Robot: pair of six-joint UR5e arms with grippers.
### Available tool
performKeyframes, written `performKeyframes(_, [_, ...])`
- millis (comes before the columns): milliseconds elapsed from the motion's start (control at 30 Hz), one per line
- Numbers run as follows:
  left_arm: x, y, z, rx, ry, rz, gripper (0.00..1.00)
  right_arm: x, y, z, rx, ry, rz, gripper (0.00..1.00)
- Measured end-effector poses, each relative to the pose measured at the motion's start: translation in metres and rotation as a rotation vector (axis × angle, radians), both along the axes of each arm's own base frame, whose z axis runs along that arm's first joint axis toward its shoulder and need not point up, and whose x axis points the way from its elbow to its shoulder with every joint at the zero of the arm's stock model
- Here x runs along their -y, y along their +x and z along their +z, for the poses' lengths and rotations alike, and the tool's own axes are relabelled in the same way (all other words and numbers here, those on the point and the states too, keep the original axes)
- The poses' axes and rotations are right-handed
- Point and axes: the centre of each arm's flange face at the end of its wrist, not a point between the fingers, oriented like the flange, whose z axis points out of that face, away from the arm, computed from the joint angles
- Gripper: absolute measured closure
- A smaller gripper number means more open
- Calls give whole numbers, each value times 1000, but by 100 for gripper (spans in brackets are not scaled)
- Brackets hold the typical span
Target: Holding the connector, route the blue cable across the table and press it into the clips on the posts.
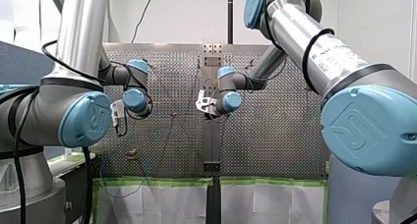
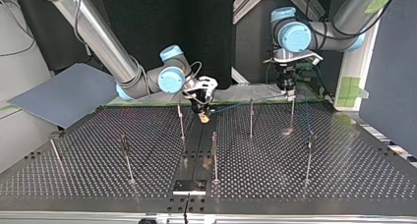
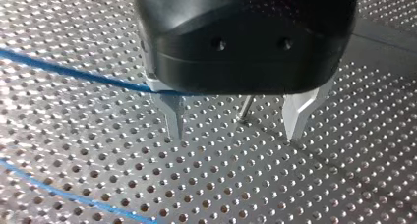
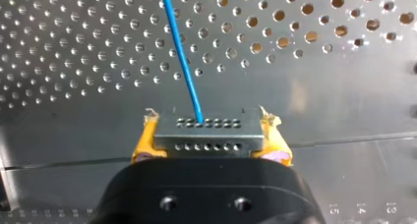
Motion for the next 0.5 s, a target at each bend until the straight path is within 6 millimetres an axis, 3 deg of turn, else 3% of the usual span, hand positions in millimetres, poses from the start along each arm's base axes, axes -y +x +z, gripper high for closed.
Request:
performKeyframes(133, [0,-6,5,16,-7,-7,0,2,-2,0,-1,0,-2,100])
performKeyframes(500, [9,2,13,86,-82,-81,0,3,-3,0,-3,0,0,100])
